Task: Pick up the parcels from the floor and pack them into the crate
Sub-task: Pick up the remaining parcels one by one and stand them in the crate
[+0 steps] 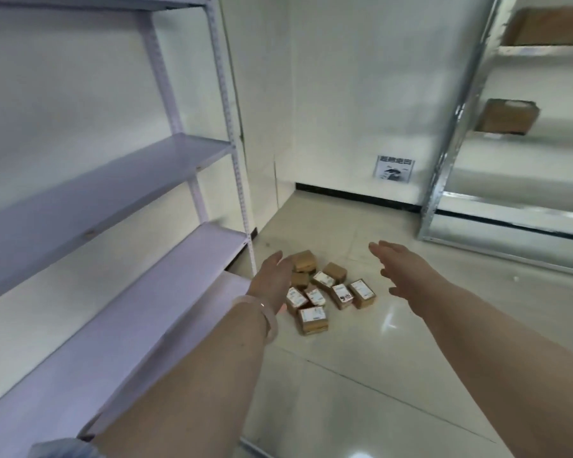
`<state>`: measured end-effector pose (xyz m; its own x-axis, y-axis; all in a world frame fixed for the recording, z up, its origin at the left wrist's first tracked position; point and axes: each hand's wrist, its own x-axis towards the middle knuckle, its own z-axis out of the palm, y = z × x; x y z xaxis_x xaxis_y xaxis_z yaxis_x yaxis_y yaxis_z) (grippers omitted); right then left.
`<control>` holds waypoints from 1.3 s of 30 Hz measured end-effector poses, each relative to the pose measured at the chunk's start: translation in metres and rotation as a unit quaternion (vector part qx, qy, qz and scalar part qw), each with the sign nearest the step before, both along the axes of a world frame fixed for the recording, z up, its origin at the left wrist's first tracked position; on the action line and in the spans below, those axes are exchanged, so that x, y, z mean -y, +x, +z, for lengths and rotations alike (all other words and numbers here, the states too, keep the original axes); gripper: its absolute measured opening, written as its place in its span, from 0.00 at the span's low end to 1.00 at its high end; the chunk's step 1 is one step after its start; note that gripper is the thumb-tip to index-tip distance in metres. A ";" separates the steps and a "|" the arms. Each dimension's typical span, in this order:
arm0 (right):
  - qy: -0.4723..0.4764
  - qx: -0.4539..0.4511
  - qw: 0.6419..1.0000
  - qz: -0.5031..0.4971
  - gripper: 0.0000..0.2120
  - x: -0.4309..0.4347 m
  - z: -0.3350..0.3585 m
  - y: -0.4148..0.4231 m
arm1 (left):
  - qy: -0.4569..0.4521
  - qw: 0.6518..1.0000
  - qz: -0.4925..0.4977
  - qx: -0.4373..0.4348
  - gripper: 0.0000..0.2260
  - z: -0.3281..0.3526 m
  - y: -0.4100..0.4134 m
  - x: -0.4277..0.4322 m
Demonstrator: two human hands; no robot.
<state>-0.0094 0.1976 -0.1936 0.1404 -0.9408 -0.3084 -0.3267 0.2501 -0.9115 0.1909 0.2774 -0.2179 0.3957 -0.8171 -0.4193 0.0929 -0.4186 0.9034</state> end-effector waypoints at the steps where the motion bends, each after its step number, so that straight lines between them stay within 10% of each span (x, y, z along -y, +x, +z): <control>1: 0.008 -0.002 1.000 -0.007 0.29 0.009 -0.004 -0.012 | 0.008 1.000 -0.007 0.002 0.23 -0.006 -0.010 0.012; 25: 0.059 -0.105 0.992 0.041 0.25 0.283 -0.101 0.144 | 0.102 0.991 -0.057 0.063 0.22 -0.106 0.152 0.315; 32: 0.008 -0.234 0.962 0.137 0.25 0.389 -0.131 0.164 | 0.127 0.988 -0.073 0.042 0.24 -0.141 0.176 0.395; 39: 0.048 -0.275 0.897 0.342 0.25 0.509 -0.237 0.212 | 0.176 0.977 0.111 -0.038 0.23 -0.232 0.203 0.467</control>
<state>0.2029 -0.3115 -0.4311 0.4770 -0.6576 -0.5831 -0.8272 -0.1117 -0.5507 0.3939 -0.1891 -0.4500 0.5030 -0.5143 -0.6946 0.2783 -0.6644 0.6936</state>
